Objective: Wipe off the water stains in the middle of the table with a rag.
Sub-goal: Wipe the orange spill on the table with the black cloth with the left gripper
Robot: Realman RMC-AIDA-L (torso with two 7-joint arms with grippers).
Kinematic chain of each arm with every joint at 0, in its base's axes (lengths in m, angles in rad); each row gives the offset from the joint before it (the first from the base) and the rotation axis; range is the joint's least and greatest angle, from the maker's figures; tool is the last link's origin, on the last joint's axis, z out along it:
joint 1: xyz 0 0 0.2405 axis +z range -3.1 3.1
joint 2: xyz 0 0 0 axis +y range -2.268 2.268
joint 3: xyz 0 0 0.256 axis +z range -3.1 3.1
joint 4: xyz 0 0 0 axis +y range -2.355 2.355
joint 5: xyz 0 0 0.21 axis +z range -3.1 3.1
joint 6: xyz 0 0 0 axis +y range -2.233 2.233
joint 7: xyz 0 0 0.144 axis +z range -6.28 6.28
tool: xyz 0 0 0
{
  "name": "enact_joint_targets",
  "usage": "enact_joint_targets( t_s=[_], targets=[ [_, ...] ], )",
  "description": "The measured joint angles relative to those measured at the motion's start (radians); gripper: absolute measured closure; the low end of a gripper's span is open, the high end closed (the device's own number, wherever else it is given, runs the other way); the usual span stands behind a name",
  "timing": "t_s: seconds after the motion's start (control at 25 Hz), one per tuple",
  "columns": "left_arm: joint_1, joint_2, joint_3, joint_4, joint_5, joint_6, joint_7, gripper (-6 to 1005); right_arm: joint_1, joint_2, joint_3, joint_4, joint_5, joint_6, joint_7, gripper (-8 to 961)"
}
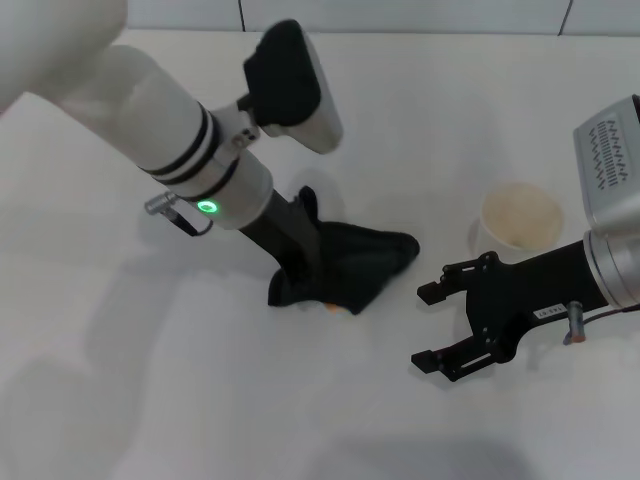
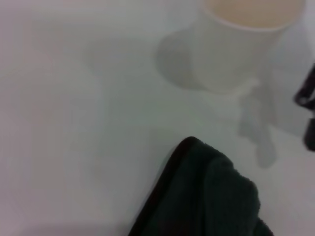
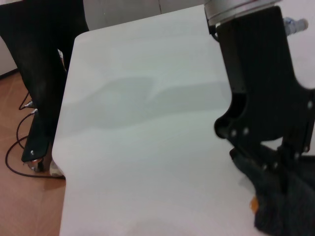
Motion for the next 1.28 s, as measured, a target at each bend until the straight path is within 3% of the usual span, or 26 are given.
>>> enact_joint_targets(
  t_s=[0.16,0.4,0.76,0.96,1.08,1.28],
  targets=[
    [0.014,0.000,0.066,0.038,-0.038,0.009,-0.017,896,0.000,0.000,0.001,0.003,0.000,-0.003,0.000,110],
    [0.080,0.003,0.088,0.140,-0.038,0.034,-0.035,890,0.001,0.000,0.000,0.001,0.001,-0.002,0.000,110],
    [0.116,0.010,-0.055,0.132,0.088,-0.082,-0.039,881,0.011,0.001,0.000,0.008,0.012,0.003,0.000,110],
    [0.116,0.012,-0.089,0.110,0.105,-0.125,-0.038,876,0.011,0.002,0.000,0.009,0.013,0.004,0.000,111],
    [0.113,0.008,-0.070,0.109,0.100,-0.107,-0.035,872,0.011,0.002,0.000,0.010,0.014,0.005,0.000,111],
    [0.112,0.005,0.033,0.143,0.000,-0.046,-0.032,867,0.011,0.001,0.000,0.010,0.014,0.004,-0.001,111]
  ],
)
